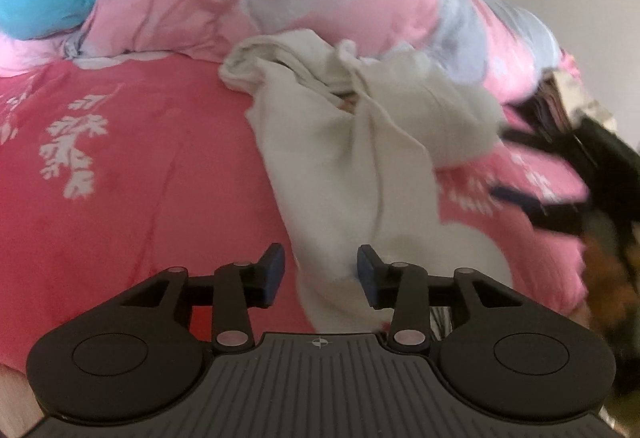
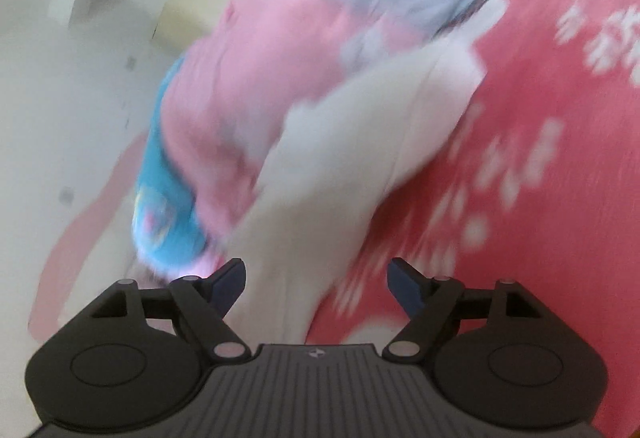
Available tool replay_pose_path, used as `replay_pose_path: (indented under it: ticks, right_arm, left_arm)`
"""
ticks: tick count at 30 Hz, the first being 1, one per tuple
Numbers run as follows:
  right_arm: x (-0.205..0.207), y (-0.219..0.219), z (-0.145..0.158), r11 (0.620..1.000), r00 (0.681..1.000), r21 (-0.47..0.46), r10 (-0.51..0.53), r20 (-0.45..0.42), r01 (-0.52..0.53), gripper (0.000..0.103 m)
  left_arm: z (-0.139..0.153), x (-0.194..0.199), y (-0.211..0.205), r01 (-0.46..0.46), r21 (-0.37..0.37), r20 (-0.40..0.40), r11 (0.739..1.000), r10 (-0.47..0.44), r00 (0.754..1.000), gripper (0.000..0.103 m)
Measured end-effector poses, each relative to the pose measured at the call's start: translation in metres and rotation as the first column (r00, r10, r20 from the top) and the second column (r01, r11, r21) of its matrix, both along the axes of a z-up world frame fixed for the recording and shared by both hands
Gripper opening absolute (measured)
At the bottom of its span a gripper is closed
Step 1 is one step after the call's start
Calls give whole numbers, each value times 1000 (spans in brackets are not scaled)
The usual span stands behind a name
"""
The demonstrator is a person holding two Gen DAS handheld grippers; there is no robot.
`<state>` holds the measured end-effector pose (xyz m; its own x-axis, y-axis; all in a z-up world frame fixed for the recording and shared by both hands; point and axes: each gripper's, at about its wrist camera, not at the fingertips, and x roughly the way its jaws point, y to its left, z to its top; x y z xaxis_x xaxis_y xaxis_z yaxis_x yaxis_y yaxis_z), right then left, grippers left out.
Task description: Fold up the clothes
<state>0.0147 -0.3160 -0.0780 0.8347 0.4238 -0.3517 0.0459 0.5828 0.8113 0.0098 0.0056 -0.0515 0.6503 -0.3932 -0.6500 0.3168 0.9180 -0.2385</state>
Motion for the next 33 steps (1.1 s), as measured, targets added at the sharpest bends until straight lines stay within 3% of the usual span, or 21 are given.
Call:
replay_pose_path:
  ticks: [6,8,10,11,14,19,24,27,29,30,33]
  right_arm:
    - [56,-5,-27,989,999,148,-22,-46,29,76]
    - [65,2,-28,984,1000,177,-2,-21,5,61]
    - [68,5,-28,981,1000,192,4,-5,-3,25]
    - [66,4,-27,982,1000,189,7,-2,-6,19]
    - [41,-18,-24,983,1000,184,10,30,-15,10]
    - [-1,-62,-5,983,994,183,-33,105,14,1]
    - [-31,-113,19,983,982,172,-97,165,68,1]
    - [-32,-108,16,989,989,135,-75,130,57,7]
    - [-21,-88,5,996,997,92,-15,80,8,31]
    - [-15,-77,-1,997,999,79,21,50,-25,50]
    - [5,-47,-16,994,996,66,81,24,-82,63]
  left_arm:
    - [-6,-7,-7,9,27,-19,1000,-9,1000,40]
    - [-6,-5,-8,8,27,-32,1000,-7,999,40]
    - [-7,-5,-9,7,32,-38,999,-5,999,40]
    - [-8,-5,-10,6,39,-37,999,-4,999,40]
    - [-9,-5,-13,4,60,-34,998,-1,999,47]
    - [-10,-8,-20,8,109,-9,994,-7,1000,49]
    - [-11,-5,-19,1,95,-26,995,1,1000,49]
    - [-13,-4,-19,-6,86,-37,996,9,999,50]
    - [-13,-3,-21,-8,93,-37,996,11,999,51]
    - [-13,-3,-22,-9,98,-35,995,12,999,51]
    - [-13,-4,-24,-15,105,-32,994,19,999,52]
